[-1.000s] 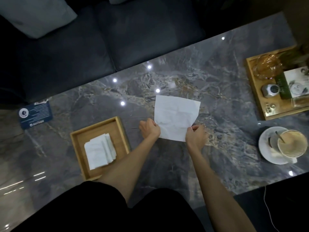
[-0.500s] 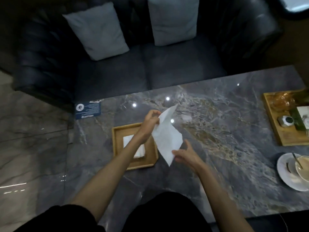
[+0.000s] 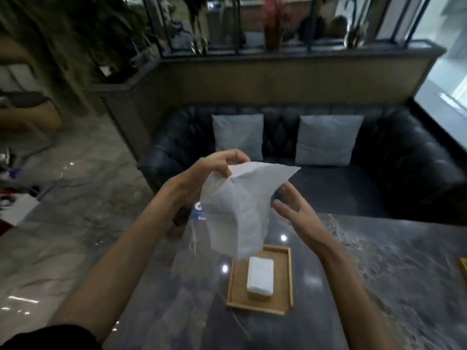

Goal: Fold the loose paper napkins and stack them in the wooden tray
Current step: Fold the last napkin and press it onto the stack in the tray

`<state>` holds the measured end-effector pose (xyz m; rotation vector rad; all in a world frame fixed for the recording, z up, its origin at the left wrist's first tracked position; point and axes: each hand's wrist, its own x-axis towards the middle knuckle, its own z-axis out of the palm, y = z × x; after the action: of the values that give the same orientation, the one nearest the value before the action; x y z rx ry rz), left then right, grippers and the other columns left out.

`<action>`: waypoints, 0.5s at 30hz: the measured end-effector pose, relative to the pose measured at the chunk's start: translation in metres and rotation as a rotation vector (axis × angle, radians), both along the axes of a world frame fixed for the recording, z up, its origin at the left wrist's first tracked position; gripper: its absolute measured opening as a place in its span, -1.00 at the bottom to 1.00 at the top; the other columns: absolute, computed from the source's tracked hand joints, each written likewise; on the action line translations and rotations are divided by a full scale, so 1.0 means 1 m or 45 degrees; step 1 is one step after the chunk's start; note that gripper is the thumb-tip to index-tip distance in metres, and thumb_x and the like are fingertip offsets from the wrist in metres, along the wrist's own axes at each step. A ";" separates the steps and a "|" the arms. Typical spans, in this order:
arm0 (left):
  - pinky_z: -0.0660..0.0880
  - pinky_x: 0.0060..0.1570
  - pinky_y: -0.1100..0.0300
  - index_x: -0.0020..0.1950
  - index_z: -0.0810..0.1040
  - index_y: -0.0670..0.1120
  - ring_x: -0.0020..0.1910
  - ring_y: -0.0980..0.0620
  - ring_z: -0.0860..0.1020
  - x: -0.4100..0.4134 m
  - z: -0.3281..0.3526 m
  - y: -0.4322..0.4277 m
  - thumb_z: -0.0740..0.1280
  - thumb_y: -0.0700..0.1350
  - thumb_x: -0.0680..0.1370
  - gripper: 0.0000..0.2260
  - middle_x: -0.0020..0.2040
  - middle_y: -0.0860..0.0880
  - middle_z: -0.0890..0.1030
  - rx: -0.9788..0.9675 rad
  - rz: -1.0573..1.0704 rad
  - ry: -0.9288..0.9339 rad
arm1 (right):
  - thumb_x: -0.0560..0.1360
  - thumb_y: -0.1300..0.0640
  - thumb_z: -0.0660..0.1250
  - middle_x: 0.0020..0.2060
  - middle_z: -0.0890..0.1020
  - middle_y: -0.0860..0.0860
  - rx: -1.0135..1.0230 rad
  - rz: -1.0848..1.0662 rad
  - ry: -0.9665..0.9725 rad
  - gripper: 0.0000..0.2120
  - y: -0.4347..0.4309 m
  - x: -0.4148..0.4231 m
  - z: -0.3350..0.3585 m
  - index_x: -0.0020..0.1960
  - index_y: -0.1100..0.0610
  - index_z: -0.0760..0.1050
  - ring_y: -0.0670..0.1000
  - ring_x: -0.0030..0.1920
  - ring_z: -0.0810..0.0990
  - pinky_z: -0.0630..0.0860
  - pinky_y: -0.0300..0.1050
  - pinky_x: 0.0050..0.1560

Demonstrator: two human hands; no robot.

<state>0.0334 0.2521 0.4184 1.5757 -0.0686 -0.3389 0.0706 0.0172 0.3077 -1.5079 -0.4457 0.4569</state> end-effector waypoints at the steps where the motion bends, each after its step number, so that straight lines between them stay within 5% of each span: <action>1: 0.54 -0.22 0.20 0.03 0.53 -0.14 -0.14 -0.03 0.58 -0.006 0.014 0.011 0.30 -0.20 0.24 -0.64 -0.07 -0.10 0.59 -0.028 -0.014 -0.018 | 0.47 -0.05 0.46 0.32 0.59 -0.04 0.048 0.011 -0.004 -0.45 0.015 -0.001 0.010 0.42 -0.04 0.42 0.03 0.35 0.54 0.51 0.01 0.31; 4: 0.52 -0.20 0.19 0.02 0.53 -0.16 -0.13 -0.03 0.57 -0.022 0.046 0.040 0.24 -0.25 0.29 -0.69 -0.05 -0.12 0.58 -0.084 -0.029 -0.074 | 0.50 0.00 0.43 0.14 0.70 0.05 0.071 0.030 0.000 -0.66 0.052 -0.011 0.038 0.24 0.07 0.57 0.15 0.21 0.64 0.60 -0.06 0.14; 9: 0.52 0.00 0.04 0.13 0.57 -0.16 0.01 -0.11 0.56 -0.039 0.054 0.066 0.26 -0.25 0.41 -0.70 0.06 -0.14 0.57 -0.427 0.208 -0.189 | 0.53 0.02 0.39 -0.01 0.74 0.13 0.125 -0.051 0.048 -0.73 0.078 -0.031 0.077 0.12 0.18 0.64 0.21 0.05 0.70 0.66 0.16 0.06; 12: 0.49 0.21 -0.02 0.37 0.54 -0.10 0.10 -0.14 0.60 -0.049 0.027 0.058 0.17 0.05 0.63 -0.60 0.17 -0.14 0.61 -0.888 0.536 -0.134 | 0.57 0.03 0.36 -0.05 0.74 0.07 0.191 -0.131 0.041 -0.79 0.069 -0.037 0.100 0.12 0.13 0.62 0.14 -0.05 0.73 0.68 0.05 -0.10; 15: 0.52 0.19 -0.06 0.29 0.59 -0.09 0.09 -0.16 0.64 -0.062 -0.017 0.035 0.16 0.40 0.50 -0.34 0.18 -0.14 0.63 -1.037 0.569 0.127 | 0.57 0.04 0.37 0.04 0.73 0.10 0.197 -0.144 0.092 -0.74 0.045 -0.036 0.112 0.20 0.13 0.59 0.14 0.01 0.74 0.68 0.16 -0.01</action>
<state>-0.0282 0.2875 0.4018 0.7320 0.2014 -0.0171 0.0344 0.0625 0.4196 -1.3547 -0.3297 0.3785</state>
